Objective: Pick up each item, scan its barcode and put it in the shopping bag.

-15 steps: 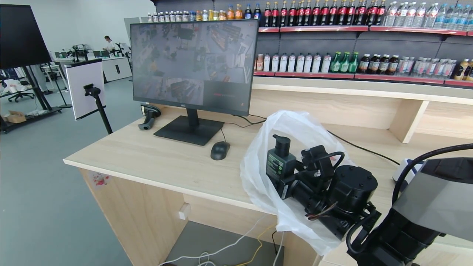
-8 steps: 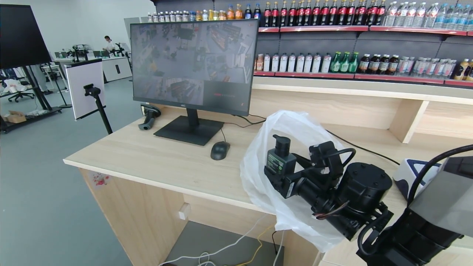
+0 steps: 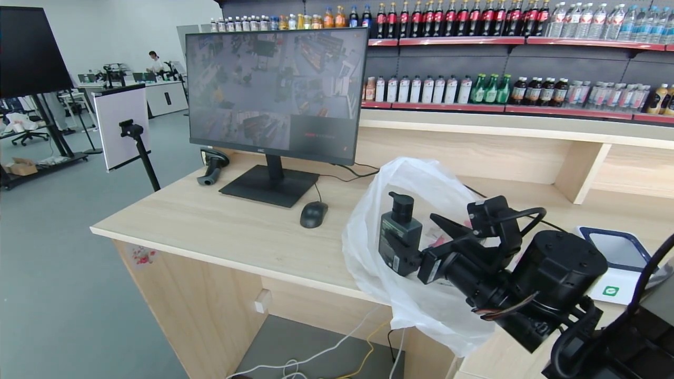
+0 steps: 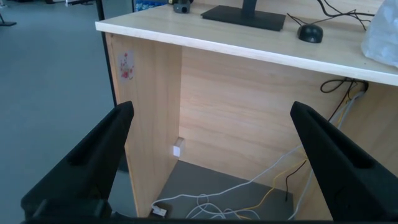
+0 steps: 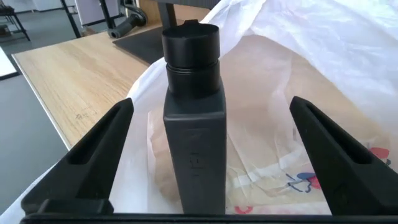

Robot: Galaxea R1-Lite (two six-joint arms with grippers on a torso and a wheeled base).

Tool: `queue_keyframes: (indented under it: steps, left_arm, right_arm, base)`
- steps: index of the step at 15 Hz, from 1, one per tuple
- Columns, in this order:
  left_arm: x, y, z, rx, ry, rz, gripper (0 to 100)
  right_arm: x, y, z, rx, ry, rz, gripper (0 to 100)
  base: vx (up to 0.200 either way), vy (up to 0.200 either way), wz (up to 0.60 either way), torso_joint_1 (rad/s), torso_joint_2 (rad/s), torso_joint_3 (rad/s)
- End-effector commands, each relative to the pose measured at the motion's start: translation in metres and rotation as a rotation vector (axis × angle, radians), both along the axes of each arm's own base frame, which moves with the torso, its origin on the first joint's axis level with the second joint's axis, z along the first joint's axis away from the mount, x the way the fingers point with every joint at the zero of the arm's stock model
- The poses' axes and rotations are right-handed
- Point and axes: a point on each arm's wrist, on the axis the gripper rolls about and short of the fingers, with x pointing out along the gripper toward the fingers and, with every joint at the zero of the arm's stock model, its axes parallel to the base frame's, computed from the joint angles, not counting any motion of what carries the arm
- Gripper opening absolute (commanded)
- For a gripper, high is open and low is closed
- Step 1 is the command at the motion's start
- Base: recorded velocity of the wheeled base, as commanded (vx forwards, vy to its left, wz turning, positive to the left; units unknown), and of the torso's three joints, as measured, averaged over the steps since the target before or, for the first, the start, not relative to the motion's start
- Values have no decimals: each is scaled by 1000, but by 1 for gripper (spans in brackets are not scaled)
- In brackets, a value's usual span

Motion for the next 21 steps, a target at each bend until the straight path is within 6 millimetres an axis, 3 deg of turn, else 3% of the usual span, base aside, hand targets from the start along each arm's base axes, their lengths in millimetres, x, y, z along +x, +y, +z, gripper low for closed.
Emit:
queue_keyframes:
  steps: [1, 5, 13, 17, 21]
  left_arm:
    - [0, 0, 0, -1, 0, 1, 100]
    - [0, 0, 0, 1, 0, 1, 100]
    - [0, 0, 0, 1, -1, 1, 100]
    - [0, 0, 0, 1, 2, 1, 100]
    - [0, 0, 0, -1, 2, 1, 100]
  right_arm:
    - [-12, -8, 11, 12, -20, 1, 100]
    - [-23, -16, 20, 23, -40, -1, 100]
    - [-26, -19, 24, 36, -49, -4, 100]
    - [-22, -27, 19, 24, -33, -37, 100]
    - [-18, -36, 18, 19, -26, -73, 100]
  base:
    - [0, 0, 0, 0, 0, 0]
    - [0, 0, 0, 0, 0, 0]
    - [-200, 0, 0, 1, 2, 4]
    - [0, 0, 0, 0, 0, 0]
    - [0, 0, -600, 8, 2, 0]
